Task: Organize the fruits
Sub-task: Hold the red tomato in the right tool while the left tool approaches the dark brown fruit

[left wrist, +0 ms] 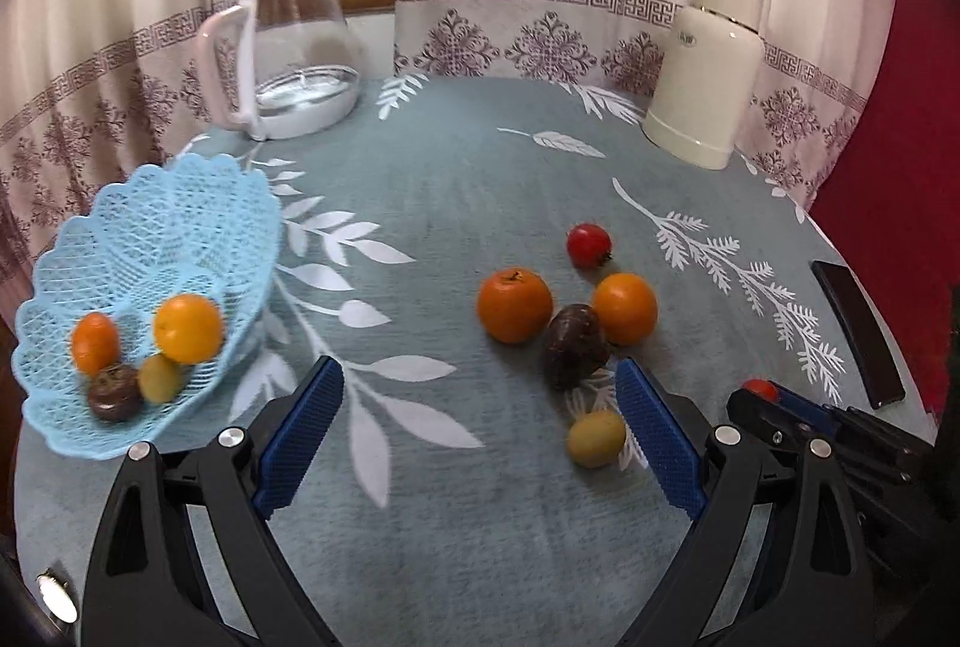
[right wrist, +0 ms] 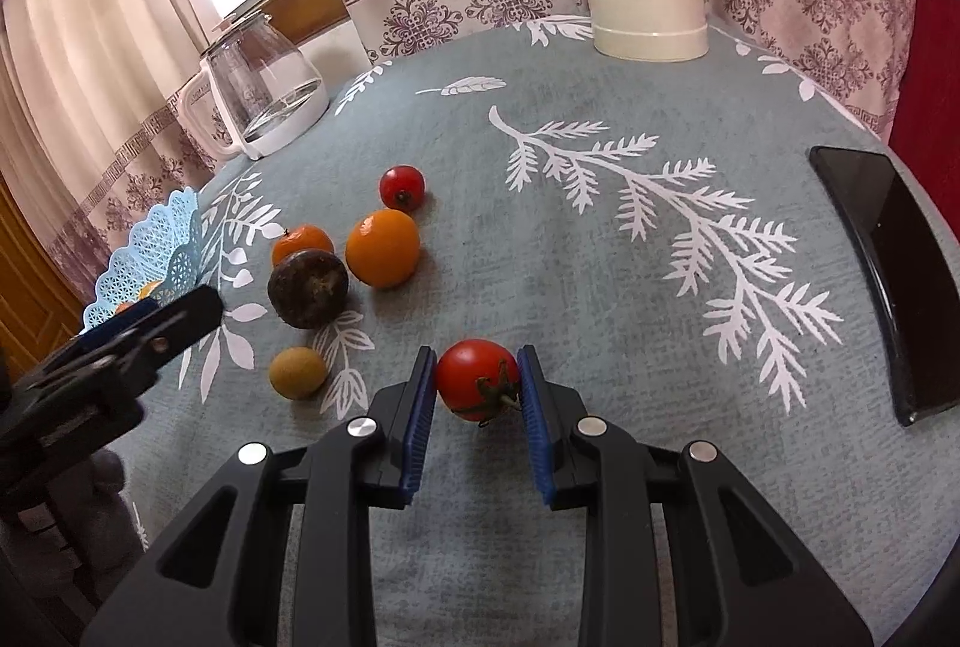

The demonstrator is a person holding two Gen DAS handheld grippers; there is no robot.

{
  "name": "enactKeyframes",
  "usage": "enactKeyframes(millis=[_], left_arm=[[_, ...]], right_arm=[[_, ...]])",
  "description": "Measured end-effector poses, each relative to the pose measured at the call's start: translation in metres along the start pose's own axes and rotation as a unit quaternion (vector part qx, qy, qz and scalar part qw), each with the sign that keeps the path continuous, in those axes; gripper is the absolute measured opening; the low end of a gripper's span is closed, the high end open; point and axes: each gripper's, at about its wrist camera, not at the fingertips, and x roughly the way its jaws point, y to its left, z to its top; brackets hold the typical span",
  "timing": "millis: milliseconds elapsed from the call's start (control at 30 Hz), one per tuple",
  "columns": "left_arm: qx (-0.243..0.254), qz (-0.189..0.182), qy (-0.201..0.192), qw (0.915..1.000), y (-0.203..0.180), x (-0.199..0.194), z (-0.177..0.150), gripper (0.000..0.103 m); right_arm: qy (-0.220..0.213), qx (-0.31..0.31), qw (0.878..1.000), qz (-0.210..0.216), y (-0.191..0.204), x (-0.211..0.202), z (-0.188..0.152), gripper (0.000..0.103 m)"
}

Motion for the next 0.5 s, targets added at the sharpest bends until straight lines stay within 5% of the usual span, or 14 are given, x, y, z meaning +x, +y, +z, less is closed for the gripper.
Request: enactKeyframes(millis=[233,500], left_arm=[[0.007,-0.009,0.015,0.9998,-0.010,0.020,0.004,0.092],[-0.015,-0.043,0.039,0.9982,-0.014,0.041,0.000,0.075]], right_arm=[[0.001,0.007,1.000,0.010,-0.003,0.001,-0.001,0.028],[-0.002,0.009,1.000,0.012,-0.004,0.002,-0.001,0.028]])
